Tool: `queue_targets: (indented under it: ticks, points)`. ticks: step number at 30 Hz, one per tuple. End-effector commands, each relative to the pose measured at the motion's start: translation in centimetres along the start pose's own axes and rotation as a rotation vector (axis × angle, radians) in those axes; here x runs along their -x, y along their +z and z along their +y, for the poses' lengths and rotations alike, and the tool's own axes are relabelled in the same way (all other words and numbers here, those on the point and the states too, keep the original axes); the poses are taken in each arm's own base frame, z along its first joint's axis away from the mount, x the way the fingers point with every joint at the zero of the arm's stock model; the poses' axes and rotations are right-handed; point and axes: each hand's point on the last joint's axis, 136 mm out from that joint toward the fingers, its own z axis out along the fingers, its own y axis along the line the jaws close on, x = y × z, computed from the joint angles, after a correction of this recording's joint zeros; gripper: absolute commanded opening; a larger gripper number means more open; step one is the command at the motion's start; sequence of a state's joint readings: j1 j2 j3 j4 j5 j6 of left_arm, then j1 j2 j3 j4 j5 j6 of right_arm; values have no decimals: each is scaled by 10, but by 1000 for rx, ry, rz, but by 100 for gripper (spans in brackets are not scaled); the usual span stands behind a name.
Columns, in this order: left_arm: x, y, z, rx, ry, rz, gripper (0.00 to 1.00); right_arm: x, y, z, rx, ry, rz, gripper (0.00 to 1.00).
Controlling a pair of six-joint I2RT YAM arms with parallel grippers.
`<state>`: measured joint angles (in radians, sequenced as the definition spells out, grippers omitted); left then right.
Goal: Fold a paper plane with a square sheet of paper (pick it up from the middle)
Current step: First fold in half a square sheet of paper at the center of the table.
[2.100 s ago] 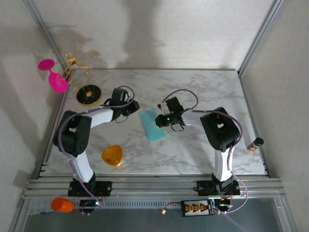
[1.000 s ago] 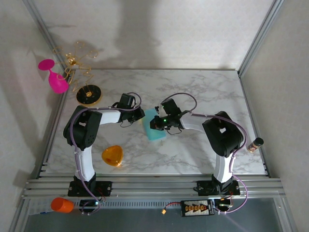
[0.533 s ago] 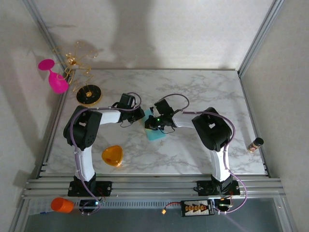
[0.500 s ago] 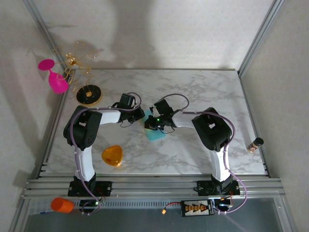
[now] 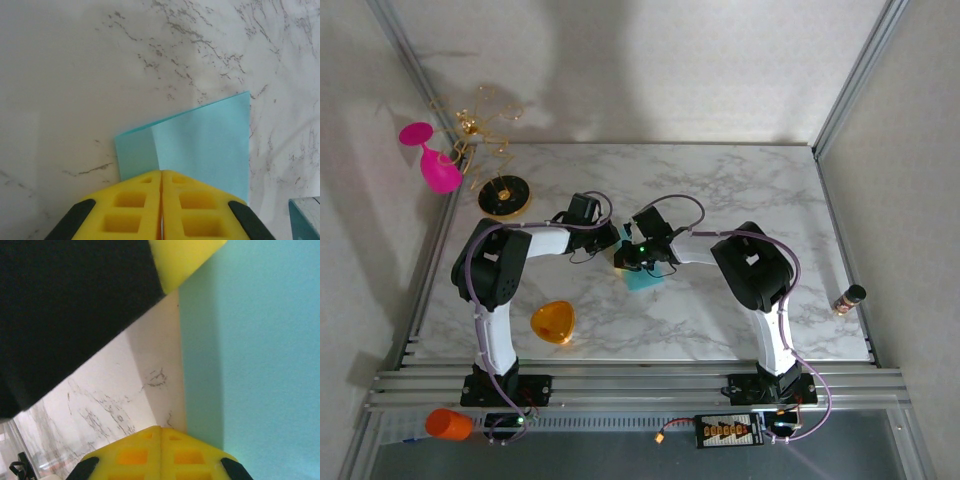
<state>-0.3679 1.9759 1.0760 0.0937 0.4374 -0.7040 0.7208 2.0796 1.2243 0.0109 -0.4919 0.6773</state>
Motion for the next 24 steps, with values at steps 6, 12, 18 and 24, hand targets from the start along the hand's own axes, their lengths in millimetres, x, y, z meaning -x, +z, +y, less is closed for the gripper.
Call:
queue_targets:
  ticks: [6,12,18,24]
  points:
    - [-16,9,46,166,-31,33,9,-52,-10,-17,-64,22,117,0]
    - [-16,10,47,167,-32,34,9,-75,-22,-21,-75,19,158,0]
    - [-14,9,44,160,-28,33,9,-93,-33,-26,-88,26,184,0]
    - [-13,9,34,127,-12,45,12,-93,-41,-22,-79,-18,164,0]
